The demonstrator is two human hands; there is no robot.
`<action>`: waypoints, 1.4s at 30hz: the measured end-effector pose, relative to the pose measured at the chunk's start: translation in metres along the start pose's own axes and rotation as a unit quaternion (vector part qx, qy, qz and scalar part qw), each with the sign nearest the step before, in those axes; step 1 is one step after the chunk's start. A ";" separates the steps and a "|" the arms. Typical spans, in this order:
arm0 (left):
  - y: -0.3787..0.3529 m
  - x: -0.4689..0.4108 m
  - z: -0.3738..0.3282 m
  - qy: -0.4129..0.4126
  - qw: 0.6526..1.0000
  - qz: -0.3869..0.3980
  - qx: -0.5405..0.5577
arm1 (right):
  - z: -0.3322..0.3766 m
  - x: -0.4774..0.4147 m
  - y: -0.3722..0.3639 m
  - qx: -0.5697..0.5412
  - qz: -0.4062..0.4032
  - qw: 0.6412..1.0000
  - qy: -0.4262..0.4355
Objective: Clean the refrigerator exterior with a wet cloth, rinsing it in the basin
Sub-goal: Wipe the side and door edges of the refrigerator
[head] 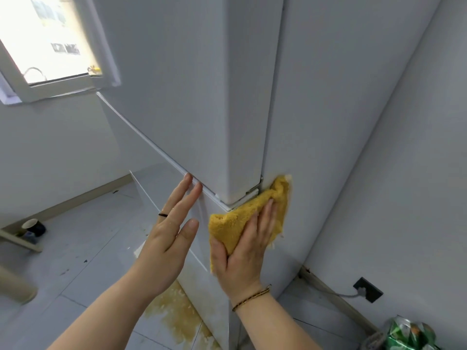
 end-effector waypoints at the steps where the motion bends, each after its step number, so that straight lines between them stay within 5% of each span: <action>1: -0.001 0.000 0.000 0.001 1.000 0.001 -0.001 | -0.001 -0.002 0.000 0.001 0.006 1.000 0.001; 11: -0.006 0.015 0.014 0.019 0.999 0.025 -0.006 | -0.012 0.105 0.007 0.110 0.179 0.975 -0.078; 18: -0.026 0.049 0.047 0.105 0.991 0.064 0.057 | -0.002 0.008 0.012 0.019 0.077 0.997 0.004; 25: -0.061 0.062 0.122 0.142 0.985 -0.030 0.090 | -0.022 0.018 -0.004 -0.013 0.016 0.999 0.047; 37: -0.122 0.061 0.211 -0.071 0.991 -0.069 0.094 | -0.043 0.052 -0.005 -0.071 0.043 0.993 0.085; 42: -0.121 0.054 0.231 -0.131 0.987 -0.047 0.086 | -0.065 0.174 -0.032 -0.078 0.097 0.990 0.065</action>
Point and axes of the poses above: each hand's wrist, its own x-axis away from the middle knuckle, its own y-axis out of the back of the hand, z = x × y, the point moved 3 cm from there along -x, towards the middle knuckle, and after that the axes turned 13 degrees about y, right-handed, at the moved point
